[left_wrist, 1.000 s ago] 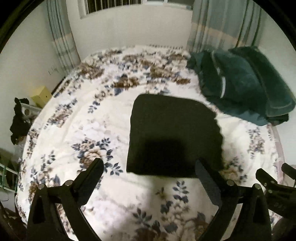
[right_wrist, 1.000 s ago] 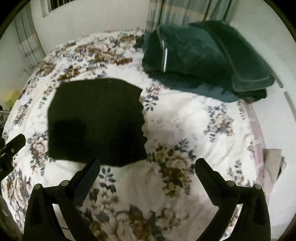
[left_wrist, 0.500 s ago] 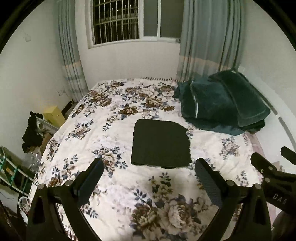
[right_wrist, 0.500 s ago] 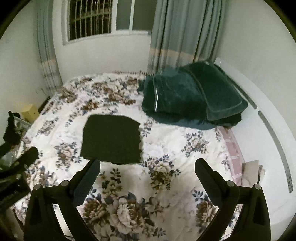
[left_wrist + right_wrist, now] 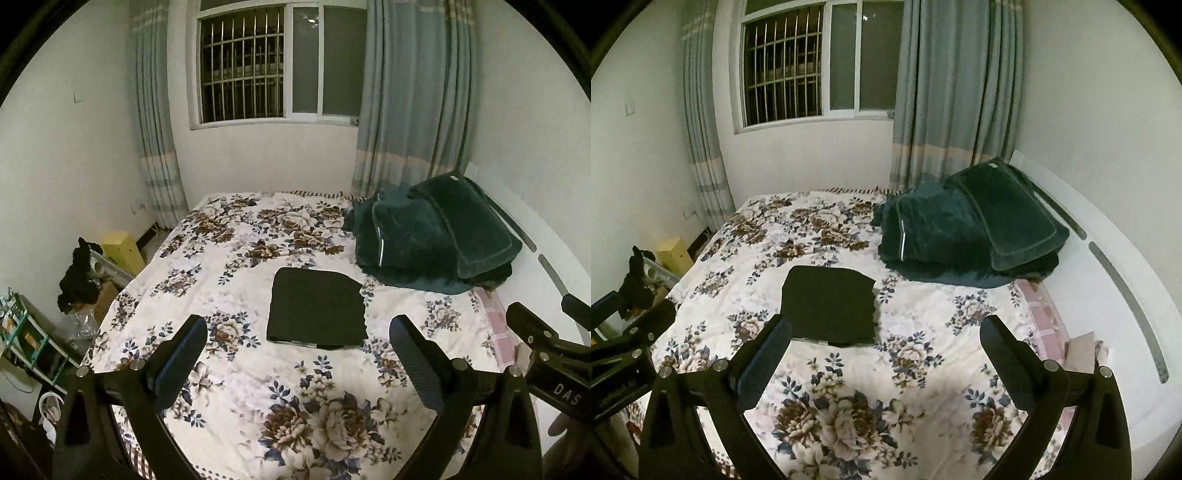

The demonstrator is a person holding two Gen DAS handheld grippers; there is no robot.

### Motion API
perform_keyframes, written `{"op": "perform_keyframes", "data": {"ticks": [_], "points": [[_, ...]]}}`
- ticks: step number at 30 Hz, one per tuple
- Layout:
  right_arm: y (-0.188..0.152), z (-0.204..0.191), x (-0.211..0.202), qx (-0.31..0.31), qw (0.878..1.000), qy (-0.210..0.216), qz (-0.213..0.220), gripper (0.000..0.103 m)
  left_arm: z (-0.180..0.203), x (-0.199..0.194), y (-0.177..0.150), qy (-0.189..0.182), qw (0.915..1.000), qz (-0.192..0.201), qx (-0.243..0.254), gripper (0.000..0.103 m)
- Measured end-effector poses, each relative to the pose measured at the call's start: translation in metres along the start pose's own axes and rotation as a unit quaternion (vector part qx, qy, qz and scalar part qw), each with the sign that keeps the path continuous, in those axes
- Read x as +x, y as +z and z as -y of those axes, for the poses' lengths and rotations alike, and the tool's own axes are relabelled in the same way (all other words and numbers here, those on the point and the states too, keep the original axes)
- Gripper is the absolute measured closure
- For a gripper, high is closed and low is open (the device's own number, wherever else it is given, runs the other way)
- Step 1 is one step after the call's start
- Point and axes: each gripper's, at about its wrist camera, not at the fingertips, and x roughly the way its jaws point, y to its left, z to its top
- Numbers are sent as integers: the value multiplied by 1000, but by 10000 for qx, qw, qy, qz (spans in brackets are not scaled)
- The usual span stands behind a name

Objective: Fold small clothes

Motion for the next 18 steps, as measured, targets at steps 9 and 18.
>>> {"op": "perform_keyframes", "data": {"ticks": [9, 18], "points": [[0, 8, -23, 27, 10000, -4, 65, 0, -1, -13, -2, 105, 9999, 130, -28, 2], [7, 16, -28, 0, 9999, 141, 86, 0, 0, -18, -2, 122, 9998, 146, -20, 2]]}}
